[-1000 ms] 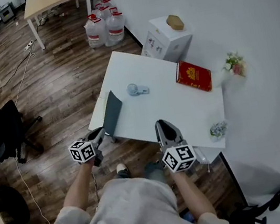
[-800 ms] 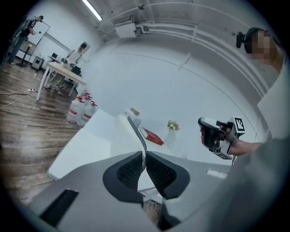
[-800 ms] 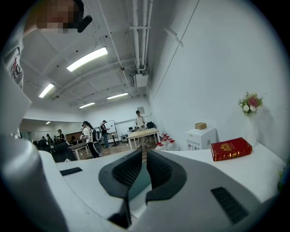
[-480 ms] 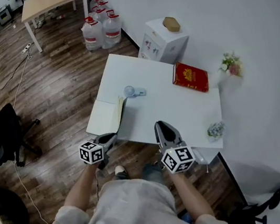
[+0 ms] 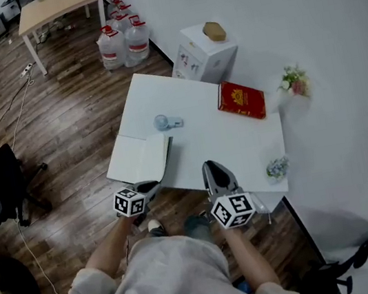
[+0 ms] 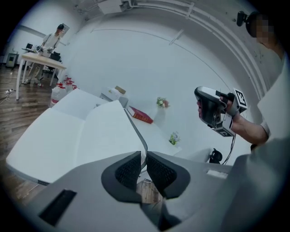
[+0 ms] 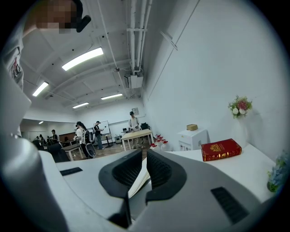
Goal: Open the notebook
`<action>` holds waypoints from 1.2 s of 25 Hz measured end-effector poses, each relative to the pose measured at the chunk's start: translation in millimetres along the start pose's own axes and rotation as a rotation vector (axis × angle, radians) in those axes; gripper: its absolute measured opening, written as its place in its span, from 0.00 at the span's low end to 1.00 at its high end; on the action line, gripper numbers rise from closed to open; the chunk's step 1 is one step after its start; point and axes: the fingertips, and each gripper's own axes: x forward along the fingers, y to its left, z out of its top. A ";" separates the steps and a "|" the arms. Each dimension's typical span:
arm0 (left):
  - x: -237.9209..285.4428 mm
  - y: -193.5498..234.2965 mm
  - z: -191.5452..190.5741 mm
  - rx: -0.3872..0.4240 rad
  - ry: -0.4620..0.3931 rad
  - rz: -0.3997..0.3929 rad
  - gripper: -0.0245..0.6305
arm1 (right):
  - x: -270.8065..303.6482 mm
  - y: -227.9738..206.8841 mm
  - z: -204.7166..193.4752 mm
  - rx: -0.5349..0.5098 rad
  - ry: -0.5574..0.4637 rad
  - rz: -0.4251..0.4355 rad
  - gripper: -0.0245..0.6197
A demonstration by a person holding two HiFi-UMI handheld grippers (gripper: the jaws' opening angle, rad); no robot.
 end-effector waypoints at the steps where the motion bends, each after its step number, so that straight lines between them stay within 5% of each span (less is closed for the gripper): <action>1: 4.6 -0.2 -3.9 0.004 0.019 0.002 0.09 | -1.0 -1.7 0.4 0.001 0.002 -0.005 0.07; 17: 71.0 -2.7 -59.5 0.053 0.360 0.064 0.14 | 6.0 -14.5 -8.8 0.005 0.034 -0.024 0.05; 30: 20.8 29.9 7.6 0.127 0.163 0.189 0.09 | 23.8 -20.1 -8.9 -0.037 0.040 -0.058 0.02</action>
